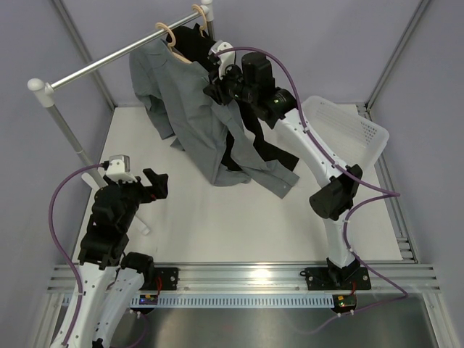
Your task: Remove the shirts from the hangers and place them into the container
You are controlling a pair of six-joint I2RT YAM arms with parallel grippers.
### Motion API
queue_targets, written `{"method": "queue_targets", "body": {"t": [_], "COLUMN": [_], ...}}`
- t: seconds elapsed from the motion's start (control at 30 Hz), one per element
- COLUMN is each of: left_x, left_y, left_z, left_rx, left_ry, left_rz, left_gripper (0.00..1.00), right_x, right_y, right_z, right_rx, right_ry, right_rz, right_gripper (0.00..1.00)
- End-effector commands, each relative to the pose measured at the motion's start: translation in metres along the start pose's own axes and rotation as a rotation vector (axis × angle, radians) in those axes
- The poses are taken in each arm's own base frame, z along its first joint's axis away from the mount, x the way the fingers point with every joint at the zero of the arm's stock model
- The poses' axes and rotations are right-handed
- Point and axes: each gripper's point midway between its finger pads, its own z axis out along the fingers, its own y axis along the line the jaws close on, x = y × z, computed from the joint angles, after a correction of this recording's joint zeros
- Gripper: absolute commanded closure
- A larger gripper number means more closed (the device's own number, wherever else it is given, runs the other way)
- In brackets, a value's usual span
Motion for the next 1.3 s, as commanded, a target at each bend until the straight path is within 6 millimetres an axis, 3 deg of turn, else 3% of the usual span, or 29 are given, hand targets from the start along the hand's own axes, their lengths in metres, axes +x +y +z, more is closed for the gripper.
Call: {"method": "queue_targets", "body": {"t": [0.0,0.13,0.23,0.37,0.4,0.47,0.57,0.6,0.67,0.7,0.77,0.87,0.97,1.0,1.17,1.27], "left_x": [-0.010,-0.011,-0.010,-0.011,-0.010,-0.011,-0.010,-0.011,-0.012,-0.013,-0.017,-0.027,-0.041,-0.046,-0.073,-0.083], "left_y": [-0.007,-0.006,-0.006,-0.006,-0.006,-0.006,-0.007,-0.007,-0.007,-0.008,-0.009,-0.016,-0.042,-0.049,-0.088,-0.109], "left_z": [0.001,0.000,0.001,0.000,0.001,0.000,0.000,0.000,-0.001,-0.001,-0.003,-0.006,-0.013,-0.016,-0.024,-0.018], "left_rx": [0.033,0.032,0.031,0.032,0.032,0.033,0.035,0.035,0.039,0.041,0.044,0.073,0.195,0.226,0.389,0.447], "left_ry": [-0.043,-0.044,-0.042,-0.044,-0.043,-0.046,-0.042,-0.043,-0.047,-0.051,-0.063,-0.076,-0.071,-0.073,-0.043,-0.001], "left_rz": [-0.012,-0.014,-0.014,-0.014,-0.015,-0.016,-0.016,-0.014,-0.013,-0.011,-0.010,-0.012,-0.005,-0.005,-0.044,-0.060], "left_gripper": [0.01,0.01,0.01,0.01,0.01,0.01,0.01,0.01,0.01,0.01,0.01,0.01,0.01,0.01,0.01,0.01], "right_x": [-0.094,-0.122,-0.133,-0.132,-0.121,-0.119,-0.099,-0.081,-0.072,-0.048,-0.039,-0.004,0.031,0.050,0.104,0.109], "right_y": [0.016,0.023,0.025,0.027,0.029,0.033,0.040,0.043,0.049,0.053,0.061,0.075,0.093,0.100,0.136,0.147], "right_z": [-0.045,-0.071,-0.084,-0.093,-0.090,-0.097,-0.100,-0.096,-0.102,-0.099,-0.109,-0.121,-0.136,-0.144,-0.162,-0.172], "right_rx": [-0.029,-0.034,-0.032,-0.027,-0.034,-0.047,-0.065,-0.074,-0.081,-0.086,-0.082,-0.075,-0.080,-0.080,-0.121,-0.141], "right_ry": [-0.216,-0.299,-0.321,-0.304,-0.278,-0.274,-0.230,-0.193,-0.172,-0.119,-0.099,-0.020,0.049,0.088,0.198,0.198], "right_rz": [-0.031,-0.022,-0.032,-0.030,-0.021,-0.014,0.018,0.034,0.049,0.070,0.076,0.102,0.137,0.151,0.218,0.229], "right_gripper": [1.00,1.00,1.00,1.00,1.00,1.00,1.00,1.00,1.00,1.00,1.00,1.00,1.00,1.00,1.00,1.00]}}
